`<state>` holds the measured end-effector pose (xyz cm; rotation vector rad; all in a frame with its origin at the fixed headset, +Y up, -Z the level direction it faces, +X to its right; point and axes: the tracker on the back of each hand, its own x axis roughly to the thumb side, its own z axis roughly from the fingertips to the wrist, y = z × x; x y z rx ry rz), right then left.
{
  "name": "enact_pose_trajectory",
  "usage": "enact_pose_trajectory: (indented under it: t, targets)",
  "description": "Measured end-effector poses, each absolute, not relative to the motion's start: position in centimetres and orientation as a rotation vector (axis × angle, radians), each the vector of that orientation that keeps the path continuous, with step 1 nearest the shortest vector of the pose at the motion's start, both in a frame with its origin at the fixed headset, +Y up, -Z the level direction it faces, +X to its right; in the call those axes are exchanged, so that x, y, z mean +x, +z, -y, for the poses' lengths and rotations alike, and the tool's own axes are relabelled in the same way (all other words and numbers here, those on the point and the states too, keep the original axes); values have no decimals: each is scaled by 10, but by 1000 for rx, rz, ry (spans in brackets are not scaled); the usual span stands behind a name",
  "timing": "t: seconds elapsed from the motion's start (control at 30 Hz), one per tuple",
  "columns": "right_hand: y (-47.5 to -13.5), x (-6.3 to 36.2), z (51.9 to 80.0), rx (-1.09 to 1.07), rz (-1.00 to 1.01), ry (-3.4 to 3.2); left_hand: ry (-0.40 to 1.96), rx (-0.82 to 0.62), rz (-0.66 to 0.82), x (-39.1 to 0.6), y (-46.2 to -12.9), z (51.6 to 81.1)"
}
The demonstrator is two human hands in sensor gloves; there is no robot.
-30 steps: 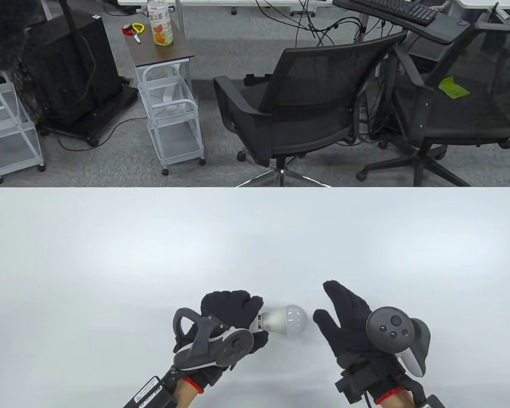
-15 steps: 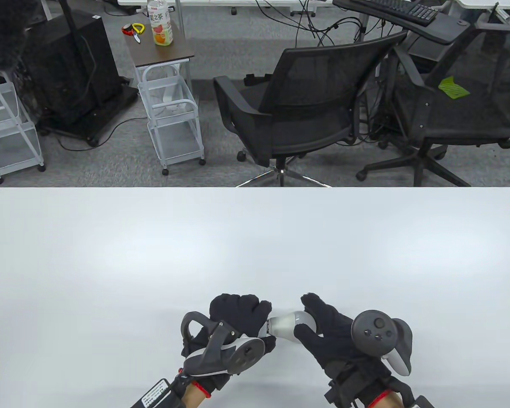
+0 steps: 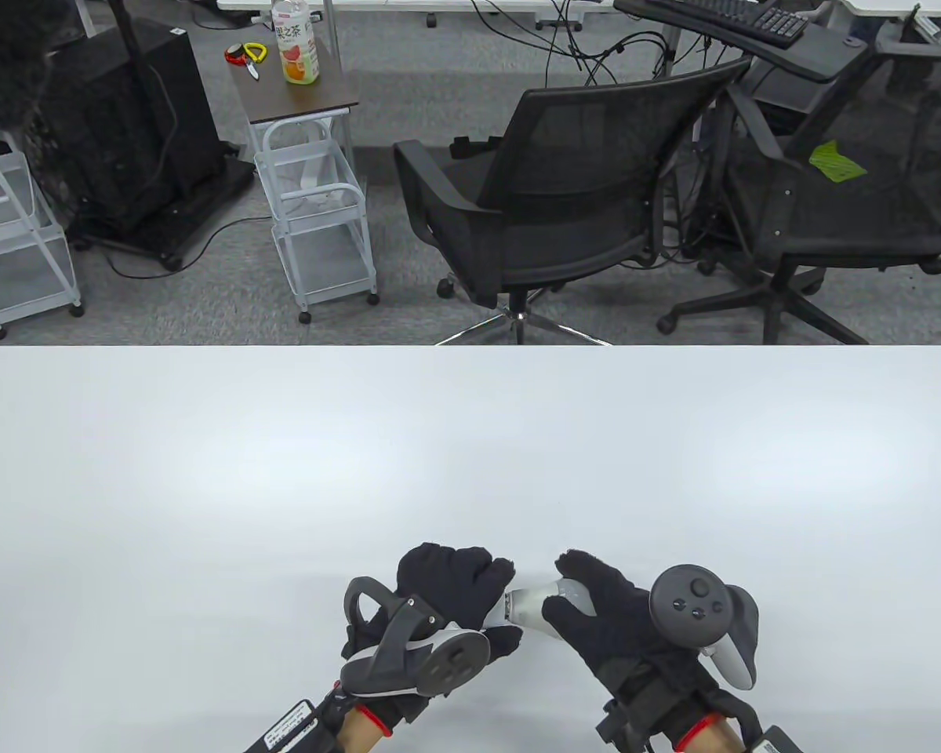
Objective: Unscrew light bulb from socket
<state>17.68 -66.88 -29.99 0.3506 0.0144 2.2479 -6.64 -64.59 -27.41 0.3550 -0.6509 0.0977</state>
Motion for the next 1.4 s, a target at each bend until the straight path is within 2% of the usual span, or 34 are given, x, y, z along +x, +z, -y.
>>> enact_pose_trajectory:
  t: [1.07, 1.2, 1.4]
  targets:
    - [-293, 173, 664, 357, 66, 2254, 128, 357, 721, -75, -275, 644]
    - [-287, 169, 658, 403, 126, 2293, 232, 300, 705, -83, -281, 647]
    - [-289, 169, 663, 401, 86, 2289, 182, 327, 704, -82, -280, 647]
